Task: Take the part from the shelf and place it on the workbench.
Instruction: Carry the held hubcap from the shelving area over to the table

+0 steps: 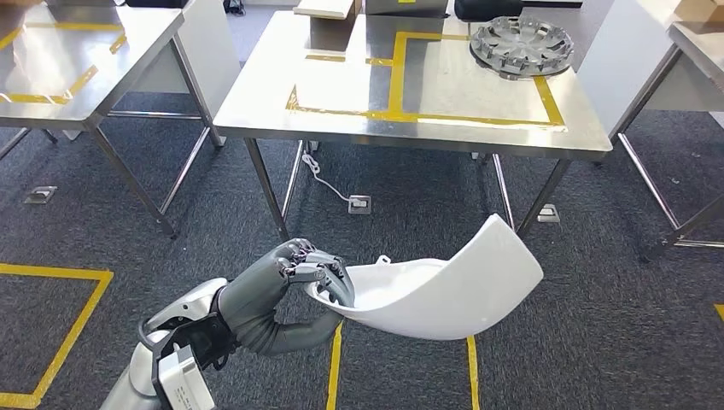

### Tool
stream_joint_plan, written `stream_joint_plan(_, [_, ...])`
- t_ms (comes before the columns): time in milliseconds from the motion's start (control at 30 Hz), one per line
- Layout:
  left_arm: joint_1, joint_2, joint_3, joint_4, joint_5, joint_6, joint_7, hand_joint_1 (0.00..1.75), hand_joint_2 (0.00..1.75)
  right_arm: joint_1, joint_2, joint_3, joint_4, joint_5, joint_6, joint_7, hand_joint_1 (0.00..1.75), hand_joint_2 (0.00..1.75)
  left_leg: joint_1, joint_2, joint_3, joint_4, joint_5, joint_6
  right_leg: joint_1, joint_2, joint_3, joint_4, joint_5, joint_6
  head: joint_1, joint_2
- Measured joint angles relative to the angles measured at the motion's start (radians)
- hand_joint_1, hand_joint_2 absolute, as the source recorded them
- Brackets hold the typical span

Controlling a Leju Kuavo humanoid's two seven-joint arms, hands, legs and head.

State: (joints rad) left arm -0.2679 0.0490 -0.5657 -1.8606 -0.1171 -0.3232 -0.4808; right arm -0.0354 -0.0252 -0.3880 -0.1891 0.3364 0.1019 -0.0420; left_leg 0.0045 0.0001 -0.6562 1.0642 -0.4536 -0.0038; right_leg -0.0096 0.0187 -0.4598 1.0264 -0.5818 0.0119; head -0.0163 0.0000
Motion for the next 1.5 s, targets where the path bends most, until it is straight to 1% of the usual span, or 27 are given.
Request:
stream_joint_plan(67, [0.000, 0.001, 0.000, -0.002, 0.001, 0.000, -0.004, 1.75, 1.75, -0.002, 0.000, 0.000, 0.000, 0.004, 0.000, -0.001, 0.00, 0.00, 0.001, -0.004, 0.021, -0.005, -0.004, 0.016, 0.001, -0.002, 0.012, 0.016, 0.001, 0.013, 0.001, 0.000])
stream_joint_plan(133, [0.000, 0.000, 0.000, -0.004, 0.002, 0.002, -0.009, 1.75, 1.75, -0.005, -0.001, 0.000, 0.000, 0.008, 0.000, -0.002, 0.00, 0.00, 0.004, -0.006, 0.046, -0.011, -0.008, 0.030, 0.001, -0.005, -0.015, 0.082, 0.008, 0.021, 0.004, 0.000])
stream_joint_plan(167, [0.001, -0.001, 0.000, -0.005, 0.002, 0.003, -0.011, 1.75, 1.75, -0.006, -0.001, 0.000, 0.000, 0.011, 0.000, -0.003, 0.00, 0.00, 0.004, -0.005, 0.056, -0.013, -0.015, 0.034, 0.000, -0.007, -0.049, 0.134, -0.001, 0.025, 0.006, 0.000])
stream_joint_plan(233, [0.003, -0.001, 0.000, -0.006, 0.001, 0.006, -0.012, 1.75, 1.75, -0.006, 0.000, 0.000, 0.000, 0.013, -0.001, -0.004, 0.00, 0.00, 0.003, -0.006, 0.071, -0.015, -0.031, 0.039, 0.000, -0.009, -0.138, 0.239, -0.049, 0.031, 0.011, 0.000])
stream_joint_plan(300, [0.006, -0.001, 0.000, -0.006, 0.000, 0.006, -0.012, 1.75, 1.75, -0.002, 0.000, 0.000, 0.000, 0.015, -0.001, -0.002, 0.00, 0.00, 0.002, -0.008, 0.090, -0.015, -0.051, 0.039, 0.000, -0.010, -0.202, 0.270, -0.086, 0.031, 0.013, 0.000])
stream_joint_plan(333, [0.007, -0.001, 0.000, -0.006, 0.000, 0.007, -0.013, 1.75, 1.75, -0.001, 0.000, 0.000, 0.000, 0.016, -0.001, -0.001, 0.00, 0.00, 0.001, -0.009, 0.103, -0.015, -0.062, 0.038, 0.001, -0.010, -0.215, 0.244, -0.074, 0.028, 0.015, 0.000])
stream_joint_plan(367, [0.008, -0.001, 0.000, -0.006, 0.000, 0.007, -0.013, 1.75, 1.75, 0.000, 0.000, 0.000, 0.000, 0.017, -0.001, 0.000, 0.00, 0.00, 0.000, -0.009, 0.117, -0.015, -0.073, 0.037, 0.002, -0.010, -0.215, 0.194, -0.036, 0.023, 0.016, 0.000])
stream_joint_plan(433, [0.009, -0.001, 0.000, -0.007, 0.000, 0.007, -0.013, 1.75, 1.75, 0.003, -0.001, 0.000, 0.000, 0.017, -0.001, 0.002, 0.00, 0.00, -0.002, -0.009, 0.140, -0.015, -0.095, 0.034, 0.010, -0.013, -0.204, 0.078, 0.083, 0.007, 0.017, 0.000])
stream_joint_plan(467, [0.010, 0.000, 0.000, -0.007, -0.001, 0.007, -0.013, 1.75, 1.75, 0.004, -0.001, 0.000, 0.000, 0.018, -0.002, 0.002, 0.00, 0.00, -0.004, -0.009, 0.148, -0.016, -0.105, 0.030, 0.015, -0.015, -0.199, 0.042, 0.121, 0.001, 0.018, 0.000])
stream_joint_plan(500, [0.012, 0.000, -0.001, -0.007, -0.002, 0.007, -0.013, 1.75, 1.75, 0.006, -0.002, 0.000, 0.000, 0.018, -0.003, 0.000, 0.00, 0.00, -0.004, -0.010, 0.156, -0.018, -0.112, 0.024, 0.019, -0.016, -0.196, 0.023, 0.143, -0.004, 0.019, 0.000])
stream_joint_plan(600, [0.014, 0.001, -0.002, -0.010, -0.009, 0.008, -0.015, 1.75, 1.75, 0.005, -0.001, 0.000, 0.000, 0.016, -0.005, -0.016, 0.00, 0.00, -0.006, -0.011, 0.171, 0.002, -0.110, 0.006, 0.015, -0.014, -0.167, 0.009, 0.133, -0.016, 0.020, 0.000])
stream_joint_plan(633, [0.013, 0.001, -0.002, -0.012, -0.011, 0.009, -0.017, 1.75, 1.75, 0.004, -0.001, -0.001, 0.000, 0.014, -0.004, -0.021, 0.00, 0.00, -0.006, -0.010, 0.156, 0.035, -0.104, 0.001, 0.012, -0.012, -0.152, 0.005, 0.128, -0.021, 0.017, 0.000])
stream_joint_plan(700, [0.013, 0.002, -0.002, -0.014, -0.015, 0.010, -0.018, 1.75, 1.75, 0.001, -0.001, -0.004, 0.000, 0.007, -0.003, -0.026, 0.00, 0.00, -0.005, -0.008, 0.087, 0.142, -0.115, -0.008, 0.007, -0.010, -0.127, -0.002, 0.114, -0.028, 0.011, 0.000])
stream_joint_plan(767, [0.016, 0.004, -0.002, -0.015, -0.016, 0.010, -0.019, 1.75, 1.75, 0.000, -0.001, -0.008, 0.000, 0.002, 0.000, -0.027, 0.00, 0.00, -0.002, -0.007, 0.003, 0.237, -0.166, -0.015, 0.005, -0.009, -0.104, -0.003, 0.095, -0.031, 0.007, 0.000])
stream_joint_plan(833, [0.019, 0.005, -0.002, -0.014, -0.016, 0.010, -0.019, 1.75, 1.75, 0.002, -0.001, -0.009, 0.000, 0.000, 0.005, -0.027, 0.00, 0.00, 0.001, -0.007, -0.042, 0.240, -0.197, -0.019, 0.003, -0.004, -0.076, -0.003, 0.073, -0.030, 0.006, 0.000])
stream_joint_plan(867, [0.019, 0.005, -0.002, -0.014, -0.016, 0.010, -0.019, 1.75, 1.75, 0.002, 0.000, -0.009, 0.000, 0.000, 0.008, -0.027, 0.00, 0.00, 0.002, -0.007, -0.046, 0.203, -0.179, -0.020, 0.002, -0.001, -0.060, -0.003, 0.061, -0.028, 0.005, 0.000])
stream_joint_plan(967, [0.019, 0.010, -0.002, -0.010, -0.017, 0.009, -0.022, 1.75, 1.75, 0.000, 0.001, -0.012, 0.000, -0.001, 0.010, -0.029, 0.00, 0.00, 0.001, -0.008, -0.034, 0.038, -0.012, -0.014, 0.003, 0.008, -0.023, 0.003, 0.023, -0.016, 0.002, 0.000])
stream_joint_plan(1000, [0.019, 0.013, -0.002, -0.008, -0.017, 0.008, -0.024, 1.75, 1.75, -0.001, 0.001, -0.015, 0.000, -0.002, 0.010, -0.029, 0.00, 0.00, 0.001, -0.008, -0.033, 0.011, 0.028, -0.008, 0.005, 0.011, -0.018, 0.005, 0.010, -0.010, 0.002, 0.000])
stream_joint_plan(1033, [0.018, 0.015, -0.003, -0.005, -0.017, 0.007, -0.028, 1.75, 1.75, -0.001, 0.001, -0.018, 0.000, -0.002, 0.009, -0.030, 0.00, 0.00, -0.001, -0.008, -0.033, 0.003, 0.043, 0.000, 0.006, 0.013, -0.015, 0.006, 0.000, -0.003, 0.002, 0.000])
stream_joint_plan(1100, [0.013, 0.016, -0.003, -0.003, -0.016, 0.006, -0.035, 1.75, 1.75, -0.002, 0.001, -0.022, 0.000, -0.004, 0.009, -0.032, 0.00, 0.00, 0.000, -0.007, -0.027, 0.005, 0.042, 0.015, 0.004, 0.012, -0.008, 0.002, -0.015, 0.009, 0.004, 0.000])
stream_joint_plan(1167, [0.005, 0.015, -0.003, -0.001, -0.015, 0.006, -0.045, 1.75, 1.75, -0.004, 0.001, -0.024, 0.000, -0.004, 0.009, -0.034, 0.00, 0.00, 0.002, -0.005, -0.017, -0.002, 0.035, 0.029, 0.002, 0.002, -0.025, 0.044, -0.039, 0.021, 0.007, 0.000])
stream_joint_plan(1267, [0.001, 0.015, -0.003, 0.003, -0.015, 0.006, -0.054, 1.75, 1.75, -0.004, 0.002, -0.026, 0.000, -0.004, 0.009, -0.036, 0.00, 0.00, 0.003, 0.000, -0.001, -0.005, 0.017, 0.039, 0.000, -0.009, -0.141, 0.231, -0.105, 0.034, 0.012, 0.000])
stream_joint_plan(1300, [0.002, 0.015, -0.003, 0.006, -0.016, 0.006, -0.057, 1.75, 1.75, -0.003, 0.002, -0.026, 0.000, -0.004, 0.009, -0.036, 0.00, 0.00, 0.003, 0.000, 0.005, -0.005, 0.011, 0.040, 0.000, -0.010, -0.178, 0.274, -0.105, 0.036, 0.013, 0.000])
stream_joint_plan(1333, [0.002, 0.015, -0.003, 0.009, -0.016, 0.007, -0.062, 1.75, 1.75, -0.002, 0.002, -0.027, 0.000, -0.004, 0.009, -0.036, 0.00, 0.00, 0.003, 0.000, 0.013, -0.005, 0.004, 0.039, 0.000, -0.010, -0.199, 0.281, -0.084, 0.036, 0.014, 0.000])
stream_joint_plan(1367, [0.002, 0.015, -0.003, 0.011, -0.016, 0.008, -0.067, 1.75, 1.75, -0.001, 0.002, -0.027, 0.000, -0.002, 0.009, -0.037, 0.00, 0.00, 0.003, 0.000, 0.022, -0.005, -0.002, 0.038, 0.000, -0.011, -0.200, 0.247, -0.041, 0.034, 0.016, 0.000])
stream_joint_plan(1433, [0.001, 0.015, -0.003, 0.013, -0.016, 0.011, -0.078, 1.75, 1.75, -0.001, 0.002, -0.029, 0.000, 0.000, 0.009, -0.039, 0.00, 0.00, 0.002, 0.000, 0.042, -0.005, -0.016, 0.033, 0.002, -0.020, -0.164, 0.115, 0.056, 0.026, 0.018, 0.000])
stream_joint_plan(1500, [0.000, 0.015, -0.003, 0.014, -0.016, 0.014, -0.082, 1.75, 1.75, -0.003, 0.002, -0.031, 0.000, 0.002, 0.009, -0.041, 0.00, 0.00, -0.001, 0.000, 0.051, -0.005, -0.023, 0.023, 0.009, -0.028, -0.137, 0.029, 0.096, 0.013, 0.019, 0.000])
